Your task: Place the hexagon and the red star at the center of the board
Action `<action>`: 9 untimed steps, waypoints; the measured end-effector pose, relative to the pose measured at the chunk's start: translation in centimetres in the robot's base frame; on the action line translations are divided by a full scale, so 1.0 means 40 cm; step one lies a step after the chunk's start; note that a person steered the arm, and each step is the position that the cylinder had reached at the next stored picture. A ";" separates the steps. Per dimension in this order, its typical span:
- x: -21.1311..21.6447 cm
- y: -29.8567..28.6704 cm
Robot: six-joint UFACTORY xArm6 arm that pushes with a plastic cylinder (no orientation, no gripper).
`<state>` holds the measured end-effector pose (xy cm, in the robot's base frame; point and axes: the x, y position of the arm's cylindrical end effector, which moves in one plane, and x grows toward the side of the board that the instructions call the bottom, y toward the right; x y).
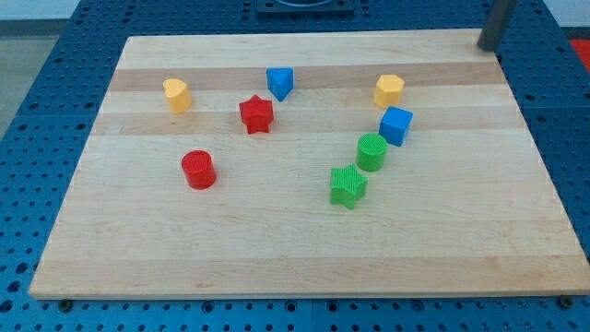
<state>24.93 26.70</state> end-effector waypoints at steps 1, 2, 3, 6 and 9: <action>0.056 -0.097; 0.094 -0.174; 0.131 -0.212; 0.227 -0.355; 0.155 -0.470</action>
<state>31.13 7.88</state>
